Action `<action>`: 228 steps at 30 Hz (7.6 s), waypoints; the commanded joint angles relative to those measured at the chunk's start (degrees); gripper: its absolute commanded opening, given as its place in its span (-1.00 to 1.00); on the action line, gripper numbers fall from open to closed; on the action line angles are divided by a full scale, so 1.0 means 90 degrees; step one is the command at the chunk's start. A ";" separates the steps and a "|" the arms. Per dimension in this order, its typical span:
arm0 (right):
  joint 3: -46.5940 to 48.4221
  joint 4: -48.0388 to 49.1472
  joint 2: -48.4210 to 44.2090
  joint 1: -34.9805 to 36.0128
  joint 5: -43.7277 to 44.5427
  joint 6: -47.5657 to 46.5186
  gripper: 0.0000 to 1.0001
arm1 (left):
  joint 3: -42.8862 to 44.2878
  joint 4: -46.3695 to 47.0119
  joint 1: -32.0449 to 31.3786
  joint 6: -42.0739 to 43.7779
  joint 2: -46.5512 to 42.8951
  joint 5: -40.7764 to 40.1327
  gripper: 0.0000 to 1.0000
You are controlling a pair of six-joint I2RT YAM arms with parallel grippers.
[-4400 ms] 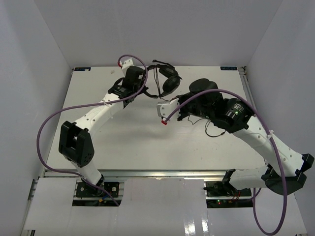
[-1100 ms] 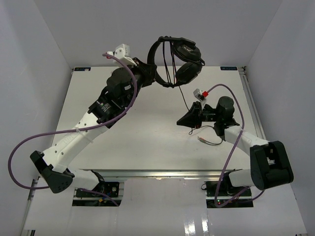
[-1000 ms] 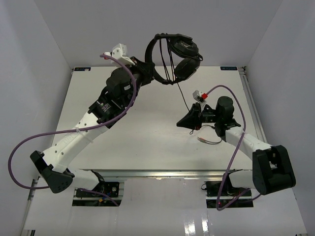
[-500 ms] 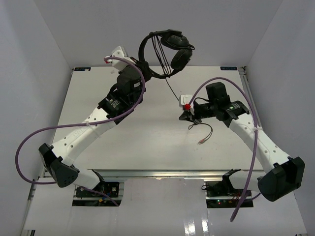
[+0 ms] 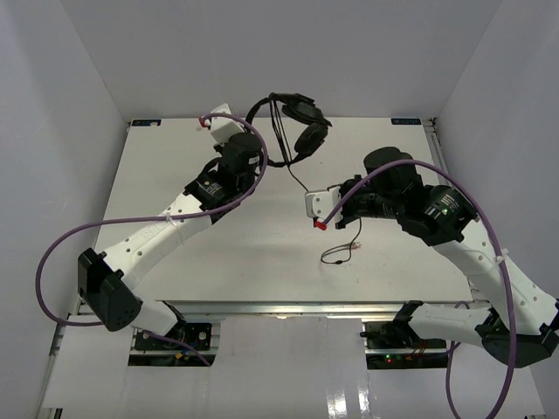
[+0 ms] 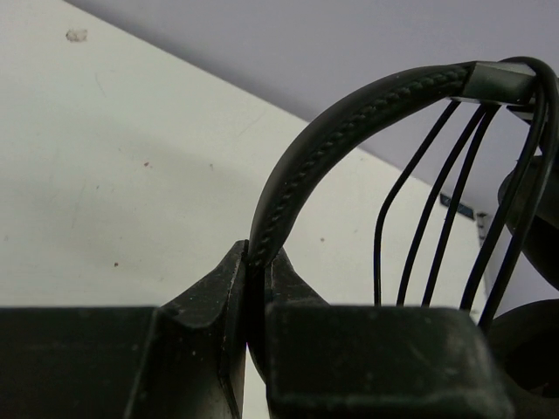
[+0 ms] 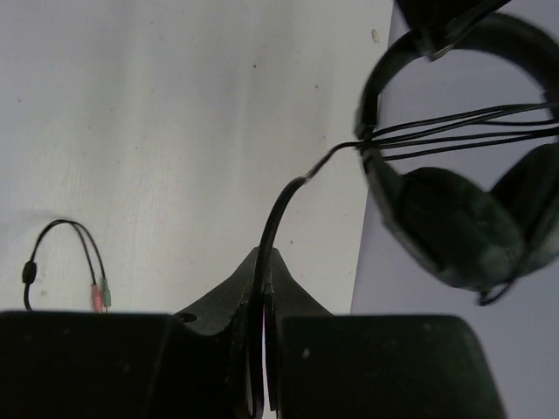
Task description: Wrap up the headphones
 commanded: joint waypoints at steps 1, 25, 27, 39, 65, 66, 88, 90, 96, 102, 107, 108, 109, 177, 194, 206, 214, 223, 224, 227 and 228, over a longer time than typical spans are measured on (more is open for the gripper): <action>0.0624 0.0017 0.0183 0.0350 0.0958 -0.0068 -0.84 | -0.0224 0.0036 0.0024 -0.0091 0.0057 0.0374 -1.00; 0.0261 0.1904 0.0719 -0.0702 0.1202 0.0038 -0.75 | -0.2736 0.0311 -0.0284 0.1747 -0.1203 0.3838 -1.00; 0.0350 0.1963 0.0820 -0.0795 0.1021 0.0099 -0.75 | -0.2812 0.0323 -0.0326 0.1939 -0.1269 0.4049 -1.00; 0.0718 0.1995 0.1504 -0.1606 0.0026 0.0533 -0.75 | -0.3048 0.0320 -0.0503 0.2256 -0.1682 0.4372 -1.00; -0.2730 0.4073 0.0598 -0.3352 -0.3771 0.3203 -0.74 | -0.1209 0.0249 -0.0500 0.1285 -0.1456 0.5332 -1.00; -0.2856 0.4313 0.0658 -0.3364 -0.3947 0.3451 -0.74 | -0.1059 0.0254 -0.0506 0.1180 -0.1354 0.5435 -1.00; -0.4820 1.0328 0.1406 -0.3505 -0.6310 0.9109 -0.60 | 0.0363 0.0701 -0.0500 0.0072 -0.0533 0.5535 -1.00; -0.4845 1.0482 0.1412 -0.3508 -0.6372 0.9200 -0.59 | 0.0365 0.0719 -0.0508 0.0055 -0.0543 0.5474 -1.00; -0.5273 1.1433 0.1559 -0.3508 -0.6592 0.9967 -0.59 | 0.0574 0.1049 -0.0501 -0.0158 -0.0524 0.4843 -1.00; -0.5551 1.1695 0.1534 -0.3497 -0.6659 1.0162 -0.59 | 0.0745 0.1607 -0.0492 -0.0592 -0.0378 0.4112 -1.00; -0.5716 1.1619 0.1414 -0.3489 -0.6669 1.0068 -0.58 | 0.1024 0.1899 -0.0490 -0.0698 -0.0253 0.3648 -1.00; -0.5735 1.1572 0.1385 -0.3489 -0.6666 1.0024 -0.57 | 0.1081 0.1912 -0.0490 -0.0689 -0.0229 0.3581 -1.00; -0.5743 1.1513 0.1368 -0.3489 -0.6674 0.9990 -0.57 | 0.1107 0.1946 -0.0490 -0.0647 -0.0212 0.3505 -1.00; 0.0558 -0.1217 0.0840 0.0900 0.3579 -0.0800 -0.85 | 0.0557 0.0585 0.0452 0.0373 0.1172 0.2517 -1.00; -0.0243 0.1810 0.0353 0.1107 0.4891 -0.2235 -0.85 | -0.1893 0.1333 0.0369 0.1896 0.0422 0.4927 -1.00; -0.0052 0.2380 0.0757 -0.0368 0.3135 -0.1187 -0.85 | -0.2684 0.1527 0.0369 0.2732 -0.0442 0.6678 -1.00; 0.0537 0.2313 0.1292 -0.1012 0.2258 -0.0750 -0.81 | -0.2690 0.1111 0.0369 0.3111 -0.0542 0.6976 -1.00; 0.0797 0.2070 0.1619 -0.1253 0.1663 -0.0422 -0.75 | -0.2535 0.0788 0.0369 0.3386 -0.0578 0.7149 -1.00; 0.0783 0.2021 0.1642 -0.1293 0.1594 -0.0392 -0.75 | -0.2528 0.0789 0.0369 0.3395 -0.0603 0.7163 -1.00; 0.0770 0.1788 0.1699 -0.1472 0.1293 -0.0226 -0.77 | -0.2502 0.0779 0.0376 0.3376 -0.0669 0.7170 -1.00; 0.0761 0.1739 0.1699 -0.1539 0.1179 -0.0133 -0.79 | -0.2489 0.0776 0.0369 0.3363 -0.0698 0.7145 -1.00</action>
